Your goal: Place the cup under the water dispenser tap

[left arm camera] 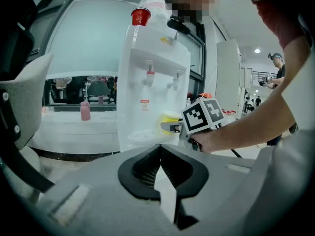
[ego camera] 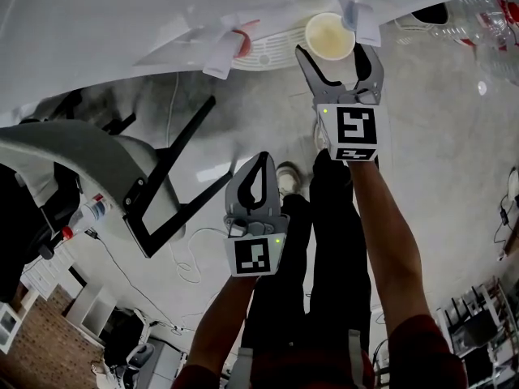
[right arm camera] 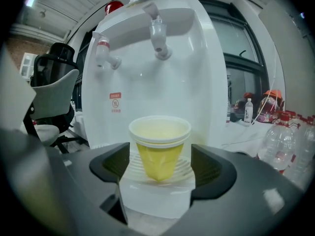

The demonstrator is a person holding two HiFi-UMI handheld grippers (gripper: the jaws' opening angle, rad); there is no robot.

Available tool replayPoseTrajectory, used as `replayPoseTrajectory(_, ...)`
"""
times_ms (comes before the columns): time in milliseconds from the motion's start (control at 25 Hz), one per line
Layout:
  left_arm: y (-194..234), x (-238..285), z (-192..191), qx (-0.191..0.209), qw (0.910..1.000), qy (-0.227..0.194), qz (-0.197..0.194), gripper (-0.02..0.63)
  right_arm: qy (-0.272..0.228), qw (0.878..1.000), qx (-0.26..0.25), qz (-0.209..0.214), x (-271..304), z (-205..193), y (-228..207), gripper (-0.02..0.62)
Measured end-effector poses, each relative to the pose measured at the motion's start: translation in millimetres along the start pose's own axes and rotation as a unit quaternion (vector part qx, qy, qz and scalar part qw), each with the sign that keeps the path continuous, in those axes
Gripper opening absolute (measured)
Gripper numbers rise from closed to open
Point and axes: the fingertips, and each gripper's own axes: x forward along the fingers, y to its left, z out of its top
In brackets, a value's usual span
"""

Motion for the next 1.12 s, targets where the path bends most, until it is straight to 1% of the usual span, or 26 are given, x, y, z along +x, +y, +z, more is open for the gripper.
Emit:
replayPoseTrajectory(160,-3,-6,8,0.004,1.0,-0.001,-0.003,0.006,0.017,1.0,0.002,0.0,-12,-5,0,0.374)
replayPoseTrajectory(280,-2,-13,20,0.004,1.0,-0.007,-0.001,0.006,0.033,0.999,0.005,0.0,-32,-8,3,0.374)
replayPoseTrajectory(440,0,-25,51,0.007,0.9997,-0.023,-0.001,0.006,0.053,0.999,0.009,0.0,-70,-2,9,0.374)
replayPoseTrajectory(560,2,-38,80,0.011,0.9992,-0.038,0.001,0.006,0.066,0.998,0.02,-0.006,-104,13,14,0.374)
replayPoseTrajectory(760,7,-52,138,-0.004,0.9974,-0.072,-0.001,0.006,0.059,0.997,0.035,-0.02,-147,64,19,0.373)
replayPoseTrajectory(840,5,-66,162,0.0,0.9969,-0.079,-0.004,0.006,0.054,0.998,0.037,-0.015,-168,91,26,0.373)
replayPoseTrajectory(960,2,-91,196,-0.002,0.9961,-0.088,-0.007,0.006,0.039,0.999,0.025,-0.003,-204,139,38,0.368)
replayPoseTrajectory(1040,4,-107,217,0.001,0.9956,-0.093,-0.005,0.006,0.026,0.999,0.018,0.003,-224,168,45,0.368)
replayPoseTrajectory(1120,7,-123,237,0.005,0.9953,-0.097,0.001,0.006,0.017,1.0,0.023,0.005,-243,193,48,0.367)
